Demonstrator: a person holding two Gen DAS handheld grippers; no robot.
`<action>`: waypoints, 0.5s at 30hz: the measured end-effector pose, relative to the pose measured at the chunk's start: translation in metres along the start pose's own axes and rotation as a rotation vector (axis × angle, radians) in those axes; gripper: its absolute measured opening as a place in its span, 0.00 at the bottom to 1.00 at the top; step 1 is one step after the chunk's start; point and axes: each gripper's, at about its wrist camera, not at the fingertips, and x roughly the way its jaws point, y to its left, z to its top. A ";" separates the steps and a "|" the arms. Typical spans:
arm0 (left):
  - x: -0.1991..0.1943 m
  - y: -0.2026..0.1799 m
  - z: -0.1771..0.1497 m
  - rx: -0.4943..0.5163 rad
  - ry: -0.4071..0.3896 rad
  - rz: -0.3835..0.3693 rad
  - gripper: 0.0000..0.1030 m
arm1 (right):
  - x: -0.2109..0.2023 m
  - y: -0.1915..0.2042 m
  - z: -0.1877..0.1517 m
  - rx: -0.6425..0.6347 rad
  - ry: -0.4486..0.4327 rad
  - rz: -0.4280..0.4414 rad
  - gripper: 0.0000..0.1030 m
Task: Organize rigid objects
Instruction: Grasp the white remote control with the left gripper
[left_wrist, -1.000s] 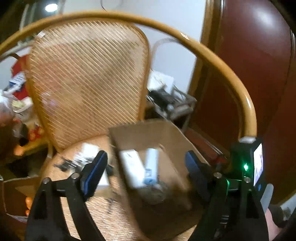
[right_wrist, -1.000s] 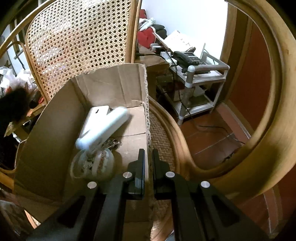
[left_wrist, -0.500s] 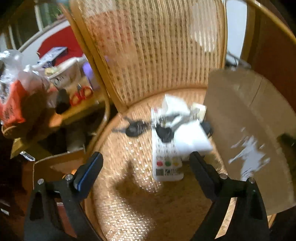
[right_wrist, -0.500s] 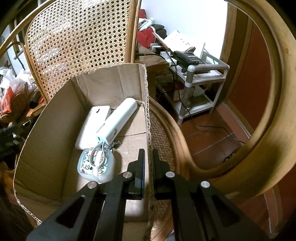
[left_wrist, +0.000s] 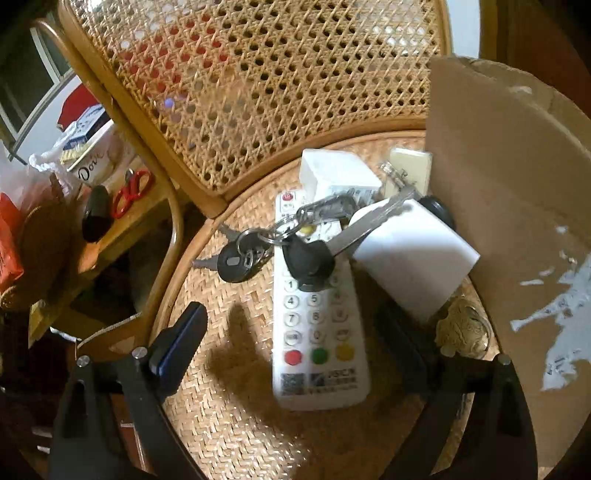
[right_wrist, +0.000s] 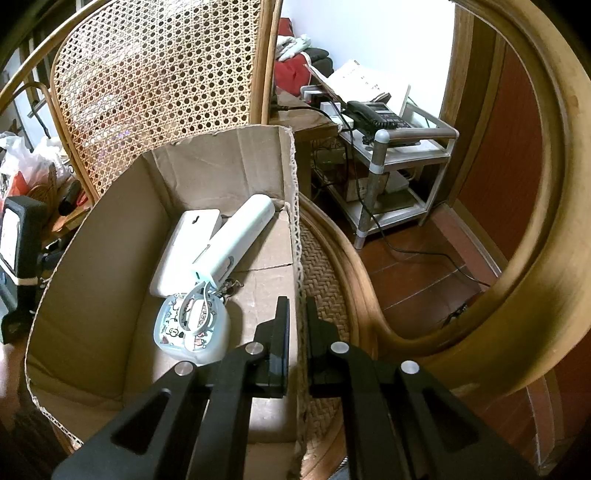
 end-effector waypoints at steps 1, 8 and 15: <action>0.001 0.002 0.001 -0.010 0.006 -0.016 0.79 | 0.000 0.001 0.000 -0.001 0.000 -0.001 0.08; -0.012 0.022 0.003 -0.122 0.013 -0.137 0.38 | 0.001 0.005 0.001 -0.003 0.002 -0.001 0.08; -0.076 0.028 0.007 -0.141 -0.115 -0.178 0.38 | 0.001 0.006 0.001 -0.003 0.002 -0.003 0.08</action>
